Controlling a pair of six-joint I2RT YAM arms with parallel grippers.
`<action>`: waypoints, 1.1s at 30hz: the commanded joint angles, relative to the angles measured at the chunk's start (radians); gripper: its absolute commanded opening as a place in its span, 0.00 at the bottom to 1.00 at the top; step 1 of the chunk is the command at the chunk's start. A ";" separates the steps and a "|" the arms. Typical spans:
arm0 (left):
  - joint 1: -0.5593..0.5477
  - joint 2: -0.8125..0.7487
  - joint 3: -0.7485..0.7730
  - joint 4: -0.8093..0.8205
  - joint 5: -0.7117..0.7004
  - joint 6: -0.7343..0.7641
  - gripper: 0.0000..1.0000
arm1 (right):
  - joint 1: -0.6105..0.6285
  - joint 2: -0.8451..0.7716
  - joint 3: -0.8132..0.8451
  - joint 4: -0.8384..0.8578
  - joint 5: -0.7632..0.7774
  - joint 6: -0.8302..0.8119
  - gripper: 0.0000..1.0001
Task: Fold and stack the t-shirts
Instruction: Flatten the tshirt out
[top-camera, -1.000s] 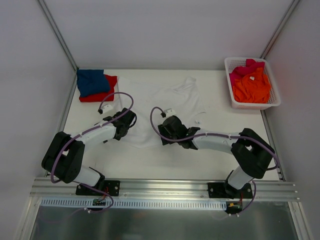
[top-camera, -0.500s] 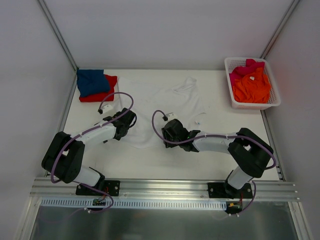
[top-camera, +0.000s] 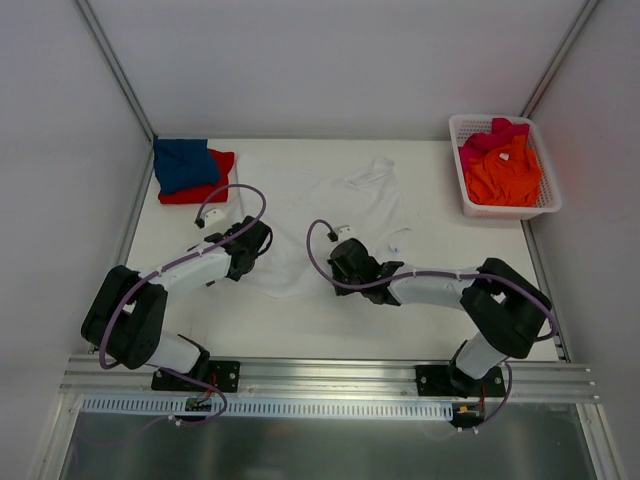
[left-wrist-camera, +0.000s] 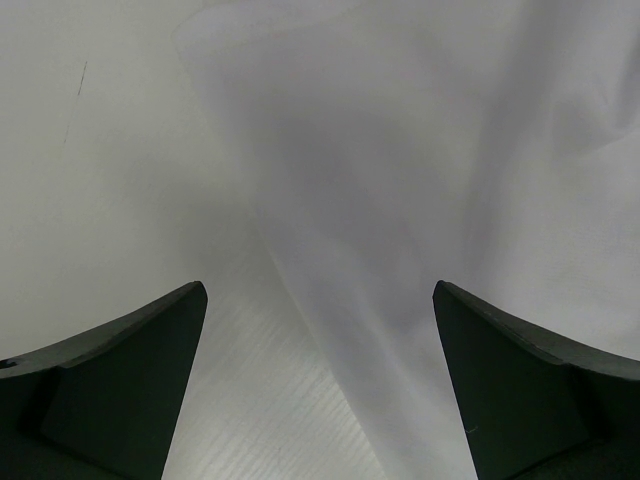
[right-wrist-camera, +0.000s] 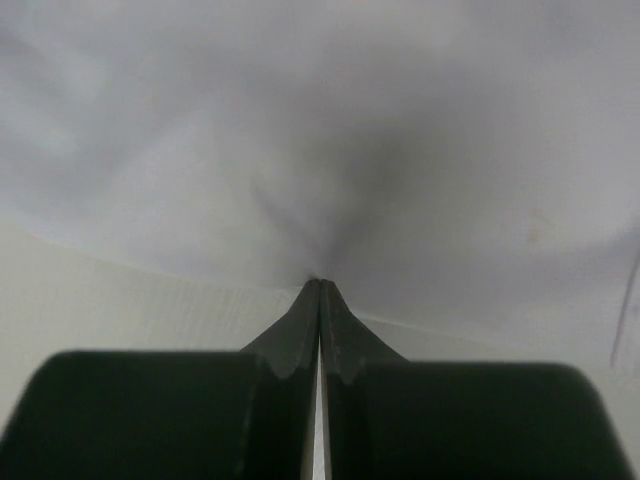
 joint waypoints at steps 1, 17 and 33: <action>-0.001 -0.027 -0.005 -0.019 -0.018 0.000 0.99 | -0.010 -0.104 0.017 -0.024 0.037 -0.027 0.00; -0.001 -0.030 -0.008 -0.019 -0.019 -0.003 0.99 | -0.032 -0.520 0.359 -0.342 0.144 -0.296 0.00; -0.001 -0.025 -0.005 -0.020 -0.015 0.002 0.99 | -0.095 -0.408 0.300 -0.382 0.152 -0.241 0.00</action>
